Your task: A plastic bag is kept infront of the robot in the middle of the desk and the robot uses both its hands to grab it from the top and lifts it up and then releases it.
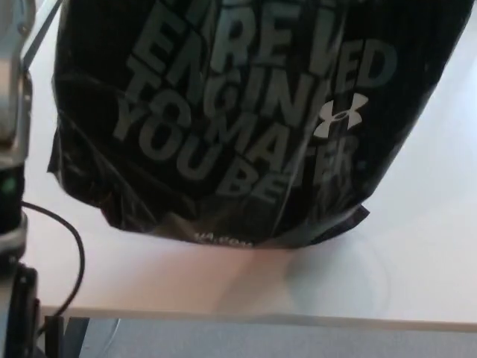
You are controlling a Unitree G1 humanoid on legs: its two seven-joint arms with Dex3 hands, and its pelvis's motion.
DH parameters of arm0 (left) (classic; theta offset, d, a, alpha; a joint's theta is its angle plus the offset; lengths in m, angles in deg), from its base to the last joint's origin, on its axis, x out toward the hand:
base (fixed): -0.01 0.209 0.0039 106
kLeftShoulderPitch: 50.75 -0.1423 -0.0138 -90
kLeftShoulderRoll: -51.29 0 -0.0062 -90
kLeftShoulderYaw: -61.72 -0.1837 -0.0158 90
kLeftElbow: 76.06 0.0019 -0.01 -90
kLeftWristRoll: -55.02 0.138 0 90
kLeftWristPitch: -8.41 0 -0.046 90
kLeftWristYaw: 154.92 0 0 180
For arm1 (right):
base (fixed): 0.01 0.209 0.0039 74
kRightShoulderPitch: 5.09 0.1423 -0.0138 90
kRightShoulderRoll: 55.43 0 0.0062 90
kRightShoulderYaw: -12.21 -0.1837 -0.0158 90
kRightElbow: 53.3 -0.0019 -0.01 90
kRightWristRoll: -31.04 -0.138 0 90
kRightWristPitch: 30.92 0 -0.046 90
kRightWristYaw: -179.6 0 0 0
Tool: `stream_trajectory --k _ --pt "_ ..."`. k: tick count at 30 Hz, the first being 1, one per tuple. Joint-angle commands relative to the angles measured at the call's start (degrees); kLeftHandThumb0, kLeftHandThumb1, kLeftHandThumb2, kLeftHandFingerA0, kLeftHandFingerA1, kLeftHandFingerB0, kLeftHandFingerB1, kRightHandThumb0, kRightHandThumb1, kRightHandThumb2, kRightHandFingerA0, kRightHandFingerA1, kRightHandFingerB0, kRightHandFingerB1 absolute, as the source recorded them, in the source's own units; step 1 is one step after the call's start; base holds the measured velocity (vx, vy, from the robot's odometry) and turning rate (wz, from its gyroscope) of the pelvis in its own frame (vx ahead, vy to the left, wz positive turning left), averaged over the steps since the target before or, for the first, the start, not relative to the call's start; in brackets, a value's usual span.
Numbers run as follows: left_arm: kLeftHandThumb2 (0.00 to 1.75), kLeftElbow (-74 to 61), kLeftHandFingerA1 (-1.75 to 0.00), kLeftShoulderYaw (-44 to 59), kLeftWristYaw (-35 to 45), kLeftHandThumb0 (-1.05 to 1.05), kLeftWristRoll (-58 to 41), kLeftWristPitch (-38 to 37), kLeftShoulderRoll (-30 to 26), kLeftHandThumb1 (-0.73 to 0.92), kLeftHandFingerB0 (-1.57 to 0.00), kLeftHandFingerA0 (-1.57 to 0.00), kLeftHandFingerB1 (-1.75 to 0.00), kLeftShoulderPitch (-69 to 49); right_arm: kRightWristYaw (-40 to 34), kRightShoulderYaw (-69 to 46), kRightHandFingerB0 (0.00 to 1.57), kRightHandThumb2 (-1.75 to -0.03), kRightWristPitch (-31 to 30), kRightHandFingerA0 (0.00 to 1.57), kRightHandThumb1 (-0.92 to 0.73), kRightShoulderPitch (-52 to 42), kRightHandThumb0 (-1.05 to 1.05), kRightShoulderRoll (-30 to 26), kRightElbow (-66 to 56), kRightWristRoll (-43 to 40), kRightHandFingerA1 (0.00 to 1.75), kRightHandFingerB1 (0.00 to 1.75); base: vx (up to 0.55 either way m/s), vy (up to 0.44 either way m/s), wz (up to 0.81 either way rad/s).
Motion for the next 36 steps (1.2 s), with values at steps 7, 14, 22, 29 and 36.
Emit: stream_trajectory --k 7,14,22,29,36 --pt "0.81 17.5 -0.15 -1.3 4.7 -0.67 9.1 4.4 -18.8 0.46 0.00 0.00 -0.16 2.3 13.7 5.7 0.00 -0.61 -3.7 0.14 -0.66 10.0 -0.80 -9.2 25.6 4.7 0.30 0.10 0.00 0.000 0.00" --pt "0.87 21.1 -0.34 1.0 6.5 -0.61 5.0 0.1 -24.9 0.50 0.00 0.00 -0.22 -6.7 16.9 7.6 0.00 -0.94 -3.1 0.00 -0.55 5.7 -0.82 -12.2 28.7 5.1 0.20 0.10 0.00 0.000 0.00" --pt "0.83 31.6 -0.44 8.1 7.5 -0.55 1.9 -1.5 -32.3 0.63 0.00 -0.03 -0.10 -15.2 15.9 5.7 0.00 -0.92 -0.5 0.02 -0.55 0.2 -0.85 -15.8 32.4 4.9 0.10 0.07 0.00 0.000 0.00" --pt "0.68 31.4 -0.31 19.2 8.7 -0.53 -4.8 -6.3 -33.9 0.76 -0.06 -0.05 -0.15 -30.1 15.7 0.2 0.00 -0.96 6.4 0.00 -0.57 -13.1 -0.82 -18.2 22.4 1.1 0.14 0.11 0.00 0.000 0.00" --pt "0.98 1.9 -0.25 34.6 16.3 -0.71 -26.8 -23.1 -10.5 0.67 0.00 -0.01 -0.15 -69.0 0.5 -10.7 0.00 -0.98 25.5 0.03 -0.70 -52.1 -0.95 -9.6 -10.0 2.4 0.10 0.00 0.00 0.000 0.00"
